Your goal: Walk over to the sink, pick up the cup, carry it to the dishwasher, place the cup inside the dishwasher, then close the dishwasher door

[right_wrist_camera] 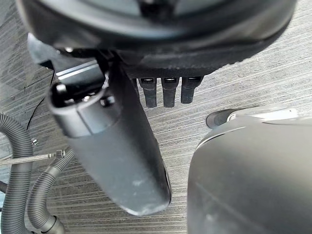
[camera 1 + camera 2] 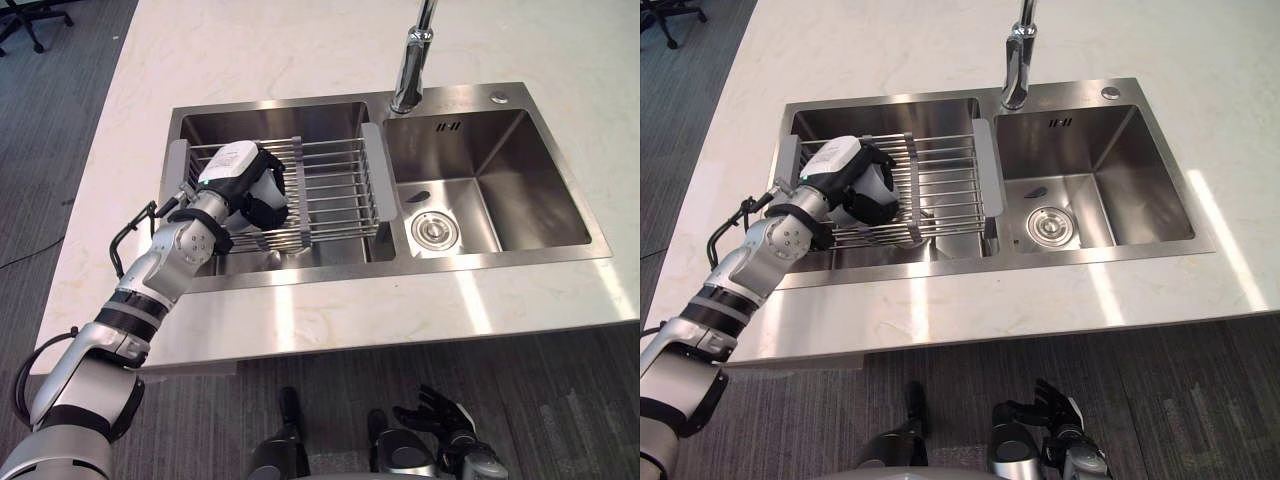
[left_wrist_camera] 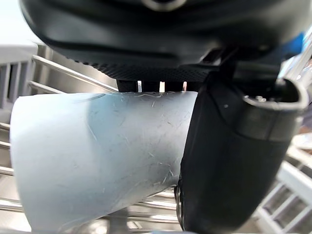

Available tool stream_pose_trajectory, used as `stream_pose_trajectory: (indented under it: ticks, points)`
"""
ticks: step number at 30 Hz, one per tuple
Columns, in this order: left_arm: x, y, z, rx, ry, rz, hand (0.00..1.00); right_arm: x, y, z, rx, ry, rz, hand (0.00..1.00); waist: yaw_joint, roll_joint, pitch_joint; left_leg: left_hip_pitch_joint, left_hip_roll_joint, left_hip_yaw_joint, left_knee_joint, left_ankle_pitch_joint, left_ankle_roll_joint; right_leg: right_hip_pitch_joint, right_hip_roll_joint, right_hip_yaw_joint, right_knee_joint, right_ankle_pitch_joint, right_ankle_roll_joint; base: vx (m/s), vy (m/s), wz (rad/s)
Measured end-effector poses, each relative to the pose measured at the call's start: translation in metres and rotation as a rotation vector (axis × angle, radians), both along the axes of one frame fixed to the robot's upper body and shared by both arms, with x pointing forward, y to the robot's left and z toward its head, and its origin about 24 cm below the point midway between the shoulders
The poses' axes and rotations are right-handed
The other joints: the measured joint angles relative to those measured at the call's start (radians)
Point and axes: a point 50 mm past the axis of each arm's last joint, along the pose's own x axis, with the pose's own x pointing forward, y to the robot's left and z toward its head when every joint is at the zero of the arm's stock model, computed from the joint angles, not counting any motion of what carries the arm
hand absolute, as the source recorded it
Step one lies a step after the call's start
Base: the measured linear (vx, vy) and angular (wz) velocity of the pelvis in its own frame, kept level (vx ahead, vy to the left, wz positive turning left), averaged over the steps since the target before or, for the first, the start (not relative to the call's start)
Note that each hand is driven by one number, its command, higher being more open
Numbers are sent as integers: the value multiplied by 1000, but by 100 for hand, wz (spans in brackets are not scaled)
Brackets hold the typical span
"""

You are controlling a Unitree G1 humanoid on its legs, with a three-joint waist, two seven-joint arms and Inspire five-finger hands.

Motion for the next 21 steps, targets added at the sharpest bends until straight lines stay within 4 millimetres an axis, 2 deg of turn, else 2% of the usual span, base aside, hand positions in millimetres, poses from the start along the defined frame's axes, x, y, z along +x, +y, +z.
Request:
stream_pose_trajectory:
  ticks: [5, 9, 15, 21]
  points:
    - [-25, -19, -7, -184, -22, -94, 30, -1, -1, 0, -5, 1, 2, 90, 25, 0, -1, 8, 0, -11, 0, 0, 0, 15, 1, -6, -2, 0, 0, -16, -4, 6]
    - [-50, -30, 3, -418, -127, -138, 30, -4, -1, 0, -5, 2, 1, 90, 46, -2, -7, 10, 1, -12, 0, 0, 0, 14, 3, -2, 3, 0, 0, -8, 0, 0]
    - [-76, -31, 2, -602, -187, -159, 30, -15, -2, -3, -5, 31, -7, 90, 61, -3, -54, 13, 3, -8, 0, 0, 0, 14, 4, 3, 6, 0, 0, -4, -2, -1]
    - [-96, -20, -10, -829, -207, -74, 30, -27, 0, -7, 0, 60, -8, 90, 73, -13, -103, 35, 7, -5, 0, 0, 0, 28, 8, 7, 9, 0, 0, -31, -1, -1]
